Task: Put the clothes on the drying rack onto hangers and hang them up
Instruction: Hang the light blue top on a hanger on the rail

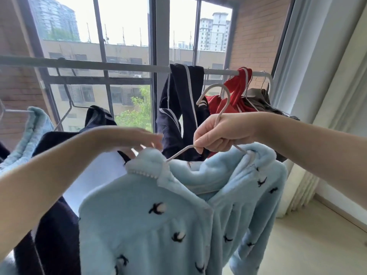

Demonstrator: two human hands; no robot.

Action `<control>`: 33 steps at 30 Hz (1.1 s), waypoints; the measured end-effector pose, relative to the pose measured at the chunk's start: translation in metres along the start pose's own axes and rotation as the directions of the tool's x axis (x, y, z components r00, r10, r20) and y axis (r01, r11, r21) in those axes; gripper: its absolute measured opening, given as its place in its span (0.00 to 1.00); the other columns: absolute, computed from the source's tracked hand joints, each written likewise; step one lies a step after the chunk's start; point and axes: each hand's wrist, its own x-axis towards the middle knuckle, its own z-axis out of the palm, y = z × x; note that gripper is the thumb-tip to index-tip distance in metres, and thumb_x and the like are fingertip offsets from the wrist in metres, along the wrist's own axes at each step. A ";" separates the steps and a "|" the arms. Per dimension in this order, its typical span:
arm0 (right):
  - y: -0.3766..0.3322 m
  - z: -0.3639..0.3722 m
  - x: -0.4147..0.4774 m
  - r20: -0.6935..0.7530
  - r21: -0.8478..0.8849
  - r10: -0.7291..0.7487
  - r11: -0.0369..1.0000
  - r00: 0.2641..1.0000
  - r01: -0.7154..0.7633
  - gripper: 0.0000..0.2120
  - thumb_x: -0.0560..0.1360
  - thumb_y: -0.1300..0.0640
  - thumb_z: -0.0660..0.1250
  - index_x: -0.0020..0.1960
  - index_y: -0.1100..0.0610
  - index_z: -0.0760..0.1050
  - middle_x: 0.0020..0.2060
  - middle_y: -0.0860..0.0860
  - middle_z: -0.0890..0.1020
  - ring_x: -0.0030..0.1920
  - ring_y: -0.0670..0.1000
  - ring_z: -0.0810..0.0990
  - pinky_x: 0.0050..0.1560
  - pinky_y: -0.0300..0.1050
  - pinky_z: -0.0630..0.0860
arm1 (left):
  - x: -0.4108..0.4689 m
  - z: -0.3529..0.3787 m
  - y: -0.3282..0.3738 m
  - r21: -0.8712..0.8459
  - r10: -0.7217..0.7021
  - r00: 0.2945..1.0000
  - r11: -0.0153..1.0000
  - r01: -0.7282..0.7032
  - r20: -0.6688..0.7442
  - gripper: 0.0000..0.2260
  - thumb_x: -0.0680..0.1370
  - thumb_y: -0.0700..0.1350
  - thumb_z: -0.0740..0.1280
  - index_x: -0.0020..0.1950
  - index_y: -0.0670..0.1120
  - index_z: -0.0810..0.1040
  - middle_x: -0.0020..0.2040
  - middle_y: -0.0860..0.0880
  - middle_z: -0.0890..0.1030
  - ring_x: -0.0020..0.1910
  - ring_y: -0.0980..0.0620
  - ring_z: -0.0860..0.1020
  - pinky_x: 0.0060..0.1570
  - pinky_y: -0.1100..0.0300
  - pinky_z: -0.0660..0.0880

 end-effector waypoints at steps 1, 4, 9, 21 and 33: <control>0.000 -0.002 0.002 -0.012 0.011 0.017 1.000 1.000 -0.017 0.11 0.80 0.60 0.61 0.41 0.60 0.77 0.24 0.46 0.62 0.26 0.45 0.57 0.26 0.37 0.52 | -0.006 -0.001 0.003 -0.027 0.045 0.997 0.999 -0.047 -0.060 0.47 0.51 0.76 0.69 0.64 0.51 0.76 0.60 0.49 0.80 0.59 0.49 0.78 0.61 0.47 0.74; -0.002 -0.007 0.008 -0.040 0.059 0.045 0.997 0.998 -0.043 0.11 0.80 0.60 0.61 0.42 0.61 0.77 0.24 0.46 0.63 0.25 0.44 0.58 0.25 0.35 0.53 | -0.027 0.001 0.008 0.202 0.263 0.963 0.948 -0.245 -0.065 0.33 0.62 0.73 0.66 0.62 0.59 0.74 0.58 0.58 0.79 0.55 0.58 0.78 0.54 0.58 0.75; -0.007 -0.015 0.016 -0.092 0.173 0.100 0.981 0.991 -0.083 0.10 0.80 0.60 0.61 0.42 0.60 0.77 0.24 0.46 0.63 0.25 0.44 0.56 0.24 0.33 0.51 | -0.031 0.030 -0.023 0.601 0.475 0.748 0.789 -0.129 -0.463 0.23 0.73 0.68 0.55 0.54 0.52 0.73 0.44 0.56 0.77 0.39 0.57 0.76 0.38 0.59 0.72; 0.003 -0.034 -0.009 -0.341 -0.332 -0.088 0.943 0.936 -0.032 0.23 0.76 0.43 0.64 0.69 0.46 0.69 0.59 0.43 0.78 0.57 0.41 0.77 0.58 0.38 0.73 | -0.027 0.007 -0.051 0.599 0.578 0.383 0.797 -0.074 -0.721 0.12 0.75 0.56 0.57 0.50 0.49 0.70 0.39 0.51 0.76 0.31 0.49 0.72 0.29 0.60 0.64; 0.049 -0.037 -0.037 -0.169 -0.015 0.422 0.903 0.891 -0.430 0.09 0.78 0.70 0.61 0.57 0.69 0.73 0.48 0.60 0.78 0.46 0.57 0.78 0.38 0.41 0.78 | -0.040 -0.015 -0.046 0.502 0.504 0.352 0.859 -0.104 -0.789 0.14 0.74 0.52 0.63 0.52 0.43 0.74 0.39 0.47 0.75 0.37 0.46 0.72 0.36 0.56 0.62</control>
